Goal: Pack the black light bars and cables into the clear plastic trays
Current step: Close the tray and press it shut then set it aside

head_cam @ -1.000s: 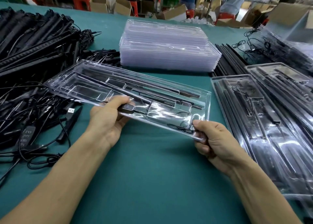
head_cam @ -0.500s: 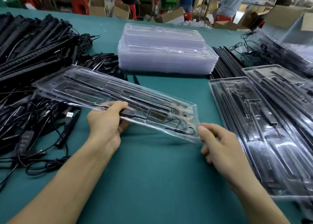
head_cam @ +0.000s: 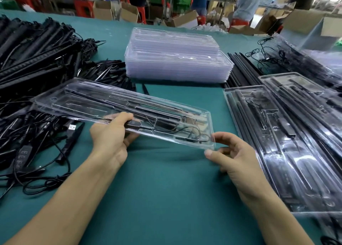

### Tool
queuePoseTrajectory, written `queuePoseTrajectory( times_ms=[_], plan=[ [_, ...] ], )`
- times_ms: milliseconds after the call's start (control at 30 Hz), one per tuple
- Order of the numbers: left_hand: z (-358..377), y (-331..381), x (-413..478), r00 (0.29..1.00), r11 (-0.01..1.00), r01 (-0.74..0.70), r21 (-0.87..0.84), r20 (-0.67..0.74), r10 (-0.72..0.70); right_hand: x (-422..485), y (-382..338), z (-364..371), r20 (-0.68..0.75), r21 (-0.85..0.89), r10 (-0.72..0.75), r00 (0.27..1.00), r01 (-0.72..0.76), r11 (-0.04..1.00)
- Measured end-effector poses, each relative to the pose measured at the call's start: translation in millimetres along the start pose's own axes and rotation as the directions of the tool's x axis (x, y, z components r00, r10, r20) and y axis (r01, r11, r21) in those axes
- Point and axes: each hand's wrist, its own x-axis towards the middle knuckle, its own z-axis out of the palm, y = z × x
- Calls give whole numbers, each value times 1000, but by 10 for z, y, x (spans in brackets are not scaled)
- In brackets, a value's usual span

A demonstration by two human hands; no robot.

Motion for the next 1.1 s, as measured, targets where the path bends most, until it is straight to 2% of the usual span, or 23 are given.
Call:
queuePoseTrajectory(
  times_ms=[167,433,600,733,1000,1100],
  plan=[
    [5,-11,-22,1000,1000,-13,9,10,13,22,1,-68,47,146,39,998,-46,988],
    [42,-4,-101,999,998,-33,55,35,31,38,24,147,-184,-103,-57,981,38,994],
    [45,3,-123,999,998,-36,44,24,35,20,39,169,-212,-282,-115,970,52,958],
    [40,5,-125,999,999,-40,35,7,40,-3,34,171,-155,-458,-149,977,63,887],
    [13,-33,-62,999,999,-31,45,-30,33,112,18,210,-150,-380,-3,989,-55,923],
    [19,-27,-69,999,999,-25,34,-33,26,139,10,281,-219,-458,9,976,-111,882]
  ],
)
